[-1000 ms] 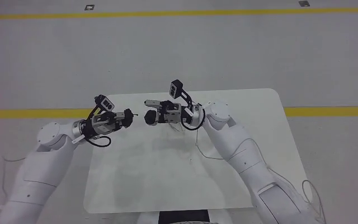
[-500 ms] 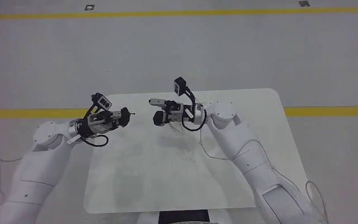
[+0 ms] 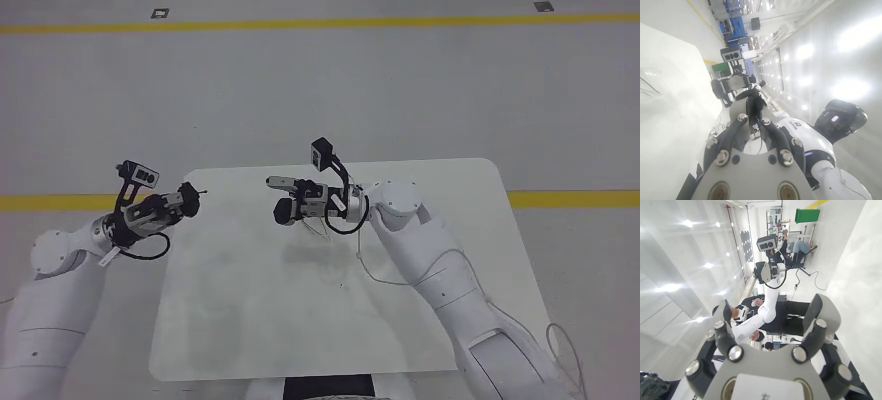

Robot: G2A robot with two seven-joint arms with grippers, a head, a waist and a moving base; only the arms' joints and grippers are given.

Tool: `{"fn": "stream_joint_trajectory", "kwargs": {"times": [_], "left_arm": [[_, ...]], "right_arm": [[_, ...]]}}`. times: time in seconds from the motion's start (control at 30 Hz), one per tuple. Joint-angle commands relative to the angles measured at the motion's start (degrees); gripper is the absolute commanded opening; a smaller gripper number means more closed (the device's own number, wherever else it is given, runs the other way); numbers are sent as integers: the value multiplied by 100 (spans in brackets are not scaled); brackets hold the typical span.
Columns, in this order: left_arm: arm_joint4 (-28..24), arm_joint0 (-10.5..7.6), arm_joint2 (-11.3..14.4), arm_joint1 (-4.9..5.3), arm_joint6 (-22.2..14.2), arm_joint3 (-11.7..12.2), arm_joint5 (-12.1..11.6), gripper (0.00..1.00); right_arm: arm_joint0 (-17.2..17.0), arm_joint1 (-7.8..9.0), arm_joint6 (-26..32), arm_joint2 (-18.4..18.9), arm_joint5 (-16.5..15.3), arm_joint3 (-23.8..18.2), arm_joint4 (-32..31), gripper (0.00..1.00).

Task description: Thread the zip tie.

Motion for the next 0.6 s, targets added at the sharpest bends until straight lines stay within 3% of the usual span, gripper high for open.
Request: {"fn": "stream_joint_trajectory", "kwargs": {"times": [0.0, 0.07, 0.17, 0.27, 0.4, 0.47, 0.5, 0.53, 0.57], "left_arm": [[19, -19, -133, -93, -31, 72, -1, 0], [-38, -27, -178, -148, -56, 111, -1, 0], [-38, -27, -178, -148, -56, 111, -1, 0], [-38, -27, -178, -148, -56, 111, -1, 0], [-38, -27, -178, -148, -56, 111, -1, 0], [-38, -27, -178, -148, -56, 111, -1, 0], [-38, -27, -178, -148, -56, 111, -1, 0], [-38, -27, -178, -148, -56, 111, -1, 0], [-38, -27, -178, -148, -56, 111, -1, 0]], "right_arm": [[0, 0, 0, 0, 0, 0, 0, 100], [0, 0, 0, 0, 0, 0, 0, 100], [12, 27, -155, -18, 82, -56, -291, 100], [274, 159, 0, -67, 387, -261, -1533, 100], [666, 305, 662, -293, 597, -518, -3014, 100], [892, 336, 1031, -560, 461, -586, -3676, 100], [981, 335, 1255, -734, 234, -621, -3877, 100], [1038, 328, 1447, -871, 37, -581, -3947, 100], [1055, 328, 1463, -893, 41, -532, -3986, 100]]}}
